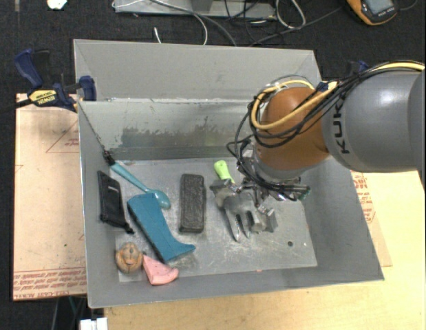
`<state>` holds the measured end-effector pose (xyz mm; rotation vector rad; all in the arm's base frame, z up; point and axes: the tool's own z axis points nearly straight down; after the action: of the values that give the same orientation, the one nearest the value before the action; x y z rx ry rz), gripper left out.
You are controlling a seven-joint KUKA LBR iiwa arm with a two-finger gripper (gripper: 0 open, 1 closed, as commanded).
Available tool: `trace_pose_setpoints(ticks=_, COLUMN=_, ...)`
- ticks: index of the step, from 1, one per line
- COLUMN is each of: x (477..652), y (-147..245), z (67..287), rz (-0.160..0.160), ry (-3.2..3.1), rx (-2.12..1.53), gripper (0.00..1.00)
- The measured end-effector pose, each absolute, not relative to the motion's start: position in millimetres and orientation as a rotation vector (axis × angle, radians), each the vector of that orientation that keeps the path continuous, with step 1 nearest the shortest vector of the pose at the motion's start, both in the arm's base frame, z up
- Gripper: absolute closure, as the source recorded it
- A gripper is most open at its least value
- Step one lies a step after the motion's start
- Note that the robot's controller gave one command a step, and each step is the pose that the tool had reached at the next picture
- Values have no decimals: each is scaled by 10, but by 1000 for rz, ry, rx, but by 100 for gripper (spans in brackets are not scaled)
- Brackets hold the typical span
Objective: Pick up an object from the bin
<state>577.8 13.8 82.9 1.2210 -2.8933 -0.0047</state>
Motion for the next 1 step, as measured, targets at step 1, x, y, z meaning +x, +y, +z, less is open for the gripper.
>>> trace_pose_setpoints(ticks=1, x=5659, y=-91, z=741, rz=-9, ry=-3126, rx=425, gripper=100)
